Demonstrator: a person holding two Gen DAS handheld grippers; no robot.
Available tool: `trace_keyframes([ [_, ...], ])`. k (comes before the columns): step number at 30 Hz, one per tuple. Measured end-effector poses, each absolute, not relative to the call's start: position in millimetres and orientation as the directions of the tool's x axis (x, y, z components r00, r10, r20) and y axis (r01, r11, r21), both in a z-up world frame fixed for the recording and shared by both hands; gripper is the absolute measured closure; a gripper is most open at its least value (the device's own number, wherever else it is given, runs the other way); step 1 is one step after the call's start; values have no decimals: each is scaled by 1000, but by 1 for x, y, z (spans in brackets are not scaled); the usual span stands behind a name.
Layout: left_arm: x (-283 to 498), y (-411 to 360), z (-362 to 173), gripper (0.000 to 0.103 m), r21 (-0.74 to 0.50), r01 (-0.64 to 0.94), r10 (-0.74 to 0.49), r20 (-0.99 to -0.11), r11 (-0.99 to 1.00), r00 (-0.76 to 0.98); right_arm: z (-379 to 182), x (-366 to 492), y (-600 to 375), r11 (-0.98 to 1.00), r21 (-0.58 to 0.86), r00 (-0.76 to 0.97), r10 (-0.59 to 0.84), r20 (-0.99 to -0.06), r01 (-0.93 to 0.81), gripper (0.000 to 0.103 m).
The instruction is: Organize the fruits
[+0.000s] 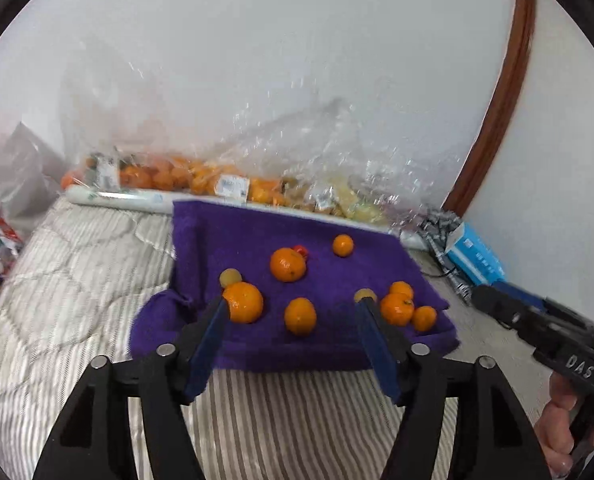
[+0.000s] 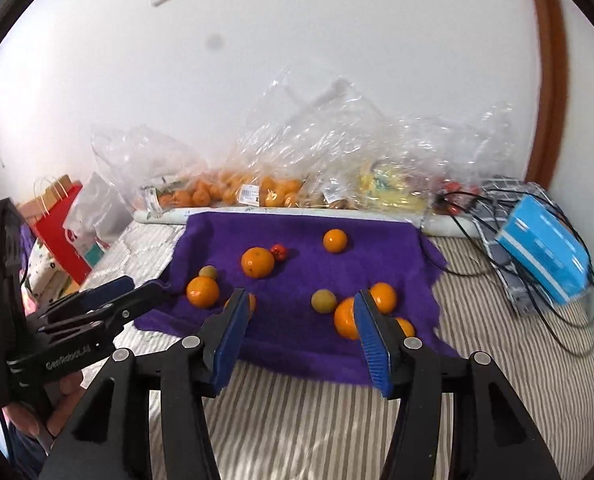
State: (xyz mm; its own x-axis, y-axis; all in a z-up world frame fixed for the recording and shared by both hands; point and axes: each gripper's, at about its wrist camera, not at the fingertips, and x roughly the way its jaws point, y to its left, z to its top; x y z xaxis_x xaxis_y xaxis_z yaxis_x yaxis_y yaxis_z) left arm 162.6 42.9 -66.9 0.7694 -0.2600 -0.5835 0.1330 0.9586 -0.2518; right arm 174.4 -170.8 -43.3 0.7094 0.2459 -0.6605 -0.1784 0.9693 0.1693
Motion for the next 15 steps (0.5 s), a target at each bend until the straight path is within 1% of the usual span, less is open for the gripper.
trace_keyframes([
  [1,153,43,-61,27,-246,133,-254,-565,960,785,-40,167,-172,971,170,706,240,-666,-170,49],
  [4,127,40,-45,21,-197,116,-207,-549,974,810,-32,143,-174,977,156,712,213,-669,-145,49],
  [6,113,38,-39,20,-175,100,-181,-551,980,814,-28,128,-176,979,159,717,203,-667,-129,49],
  [7,104,37,-37,19,-170,89,-169,-549,981,818,-26,119,-177,979,162,718,200,-666,-123,47],
  [8,97,38,-36,18,-166,78,-158,-549,983,820,-25,111,-178,981,156,719,192,-668,-116,41],
  [11,78,36,-31,15,-162,63,-143,-549,985,823,-18,86,-179,987,128,745,159,-648,-99,30],
  [13,65,35,-27,13,-162,65,-145,-550,985,823,-13,70,-180,986,125,756,163,-634,-108,24],
  [15,55,31,-22,12,-135,63,-128,-551,989,825,-8,54,-182,986,126,768,166,-619,-111,21],
])
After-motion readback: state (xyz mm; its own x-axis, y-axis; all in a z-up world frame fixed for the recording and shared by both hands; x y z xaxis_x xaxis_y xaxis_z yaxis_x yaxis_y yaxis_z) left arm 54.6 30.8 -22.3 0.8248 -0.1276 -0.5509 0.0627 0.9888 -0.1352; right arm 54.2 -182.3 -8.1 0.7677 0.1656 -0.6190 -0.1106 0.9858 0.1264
